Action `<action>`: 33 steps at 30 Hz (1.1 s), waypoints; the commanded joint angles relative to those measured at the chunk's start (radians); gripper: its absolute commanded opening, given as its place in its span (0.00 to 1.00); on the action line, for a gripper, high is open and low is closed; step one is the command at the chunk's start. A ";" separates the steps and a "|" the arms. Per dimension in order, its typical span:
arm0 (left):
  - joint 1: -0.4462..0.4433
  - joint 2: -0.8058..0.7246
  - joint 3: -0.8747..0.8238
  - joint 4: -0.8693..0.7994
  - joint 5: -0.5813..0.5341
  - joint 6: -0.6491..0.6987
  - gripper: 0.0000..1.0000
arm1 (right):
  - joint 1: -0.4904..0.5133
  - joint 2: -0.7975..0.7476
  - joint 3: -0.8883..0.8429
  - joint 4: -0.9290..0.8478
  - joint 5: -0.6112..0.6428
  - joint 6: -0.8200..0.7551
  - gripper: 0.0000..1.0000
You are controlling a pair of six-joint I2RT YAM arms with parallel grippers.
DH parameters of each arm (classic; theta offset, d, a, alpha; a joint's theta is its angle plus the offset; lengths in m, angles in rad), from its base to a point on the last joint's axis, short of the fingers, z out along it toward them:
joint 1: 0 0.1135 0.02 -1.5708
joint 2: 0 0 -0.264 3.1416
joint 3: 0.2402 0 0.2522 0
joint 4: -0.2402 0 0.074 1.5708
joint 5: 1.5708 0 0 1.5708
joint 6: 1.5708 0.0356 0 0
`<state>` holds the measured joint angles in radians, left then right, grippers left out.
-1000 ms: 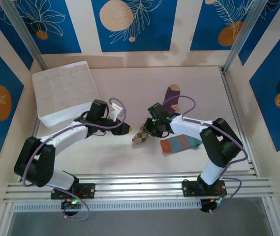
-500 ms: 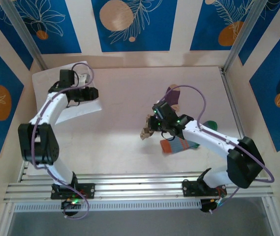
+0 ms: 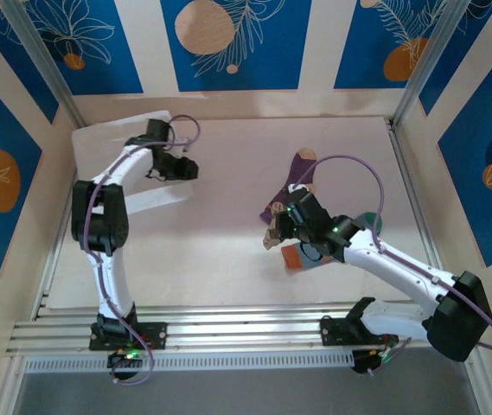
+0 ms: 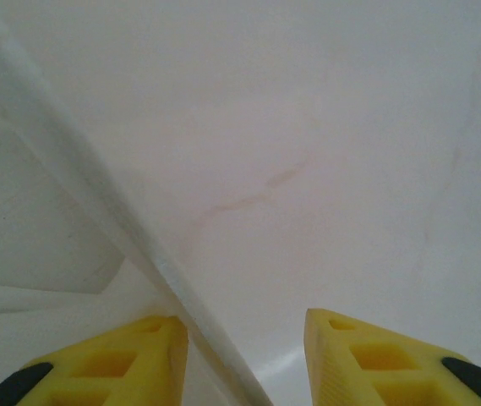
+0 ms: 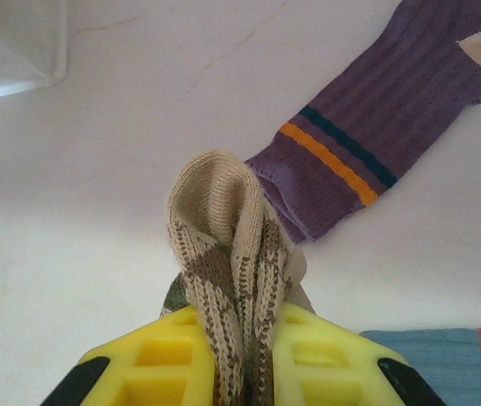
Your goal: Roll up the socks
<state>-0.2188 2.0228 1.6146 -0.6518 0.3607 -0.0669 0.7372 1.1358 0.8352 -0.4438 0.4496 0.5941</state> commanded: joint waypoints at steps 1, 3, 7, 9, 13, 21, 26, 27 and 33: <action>-0.133 -0.048 -0.083 -0.070 -0.015 0.048 0.39 | -0.016 -0.033 -0.003 0.025 0.012 -0.046 0.02; -0.198 -0.082 -0.140 -0.062 -0.024 0.041 0.39 | -0.025 -0.032 -0.001 0.050 -0.013 -0.078 0.02; -0.300 -0.219 -0.295 0.010 0.018 -0.009 0.39 | -0.033 -0.016 0.019 0.110 -0.067 -0.144 0.02; -0.313 -0.308 -0.354 0.039 0.033 -0.033 0.41 | -0.033 -0.004 0.032 0.148 -0.100 -0.184 0.02; -0.301 -0.486 -0.404 0.054 0.026 -0.045 0.45 | -0.032 0.060 0.084 0.231 -0.181 -0.289 0.02; -0.165 -0.631 -0.557 0.179 0.086 -0.154 0.46 | -0.012 0.286 0.315 0.283 -0.233 -0.463 0.01; -0.129 -0.609 -0.643 0.245 0.148 -0.194 0.43 | -0.004 0.392 0.392 0.340 -0.253 -0.579 0.01; -0.129 -0.604 -0.652 0.245 0.151 -0.195 0.43 | -0.004 0.409 0.402 0.356 -0.263 -0.611 0.00; -0.123 -0.597 -0.691 0.254 0.150 -0.204 0.42 | 0.008 0.519 0.438 0.418 -0.285 -0.740 0.00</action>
<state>-0.3477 1.4212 0.9550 -0.3988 0.4770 -0.2428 0.7315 1.6211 1.2293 -0.0849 0.1955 -0.0437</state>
